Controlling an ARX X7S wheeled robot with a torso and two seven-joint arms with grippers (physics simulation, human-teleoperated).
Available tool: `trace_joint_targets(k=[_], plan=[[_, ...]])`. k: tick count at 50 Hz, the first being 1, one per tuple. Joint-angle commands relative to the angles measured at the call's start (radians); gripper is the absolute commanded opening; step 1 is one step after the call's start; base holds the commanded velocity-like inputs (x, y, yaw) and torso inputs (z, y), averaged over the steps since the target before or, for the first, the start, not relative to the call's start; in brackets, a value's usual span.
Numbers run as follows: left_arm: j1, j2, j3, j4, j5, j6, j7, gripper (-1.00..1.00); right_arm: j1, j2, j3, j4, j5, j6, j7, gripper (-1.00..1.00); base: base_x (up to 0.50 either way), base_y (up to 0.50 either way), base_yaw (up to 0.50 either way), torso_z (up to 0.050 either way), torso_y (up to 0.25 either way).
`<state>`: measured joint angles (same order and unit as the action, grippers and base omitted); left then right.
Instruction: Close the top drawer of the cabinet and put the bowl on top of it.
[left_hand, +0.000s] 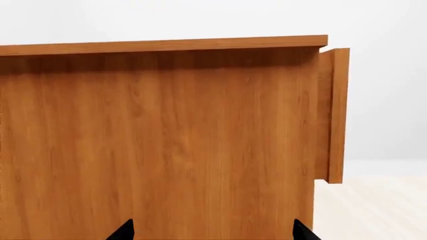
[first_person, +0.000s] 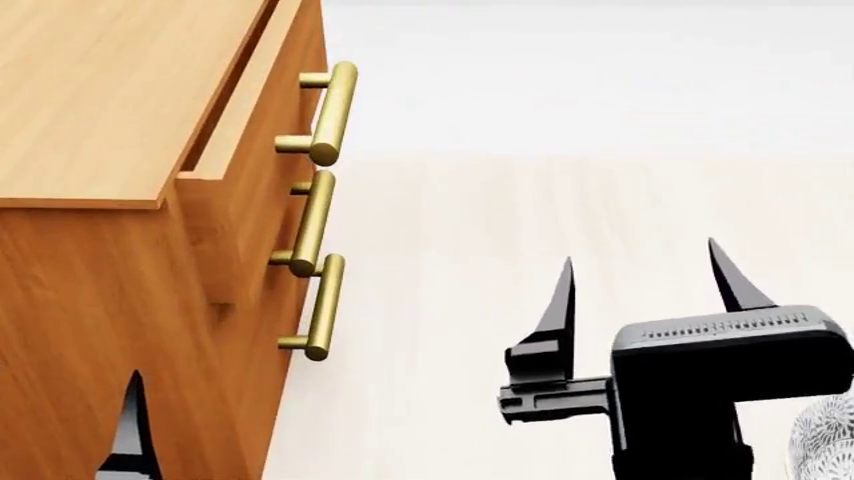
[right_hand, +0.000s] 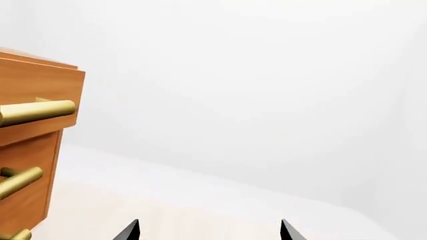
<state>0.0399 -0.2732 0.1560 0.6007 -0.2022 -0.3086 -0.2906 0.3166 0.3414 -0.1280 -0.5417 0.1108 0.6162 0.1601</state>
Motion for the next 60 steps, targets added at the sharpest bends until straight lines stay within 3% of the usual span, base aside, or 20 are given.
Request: trace_joint_targets(k=[1,12,22,35,43,52,55,60], plan=[[0.007,-0.009,0.001,0.014,-0.003,-0.004,-0.012,1.0,0.193,0.02,-0.037,0.079,-0.006,0.138,-0.023,1.0,0.0,0.0,0.0,0.0,0.0],[0.009,-0.016,0.01,0.026,-0.003,-0.013,-0.021,1.0,0.433,-0.03,-0.137,0.297,-0.027,0.177,-0.057,1.0,0.0,0.0,0.0,0.0,0.0],[0.008,-0.023,0.013,0.038,-0.004,-0.021,-0.028,1.0,0.529,-0.081,-0.157,0.577,-0.031,0.097,-0.062,1.0,0.0,0.0,0.0,0.0,0.0],[-0.011,-0.021,0.037,0.017,0.005,-0.025,-0.033,1.0,0.624,-0.147,-0.241,0.738,-0.055,0.011,-0.081,1.0,0.0,0.0,0.0,0.0,0.0],[-0.018,-0.024,0.038,0.02,0.0,-0.034,-0.036,1.0,0.704,-0.23,-0.295,0.895,-0.057,-0.081,-0.099,1.0,0.0,0.0,0.0,0.0,0.0],[-0.044,-0.026,0.038,-0.006,-0.008,-0.034,-0.031,1.0,0.821,-0.335,-0.353,1.286,-0.043,-0.333,-0.113,1.0,0.0,0.0,0.0,0.0,0.0],[-0.049,-0.028,0.034,-0.009,-0.012,-0.036,-0.032,1.0,0.864,-0.34,-0.447,1.393,0.053,-0.409,-0.087,1.0,0.0,0.0,0.0,0.0,0.0],[-0.053,-0.032,0.02,-0.023,-0.026,-0.03,-0.028,1.0,0.946,-0.341,-0.743,1.538,0.344,-0.544,-0.017,1.0,0.0,0.0,0.0,0.0,0.0]])
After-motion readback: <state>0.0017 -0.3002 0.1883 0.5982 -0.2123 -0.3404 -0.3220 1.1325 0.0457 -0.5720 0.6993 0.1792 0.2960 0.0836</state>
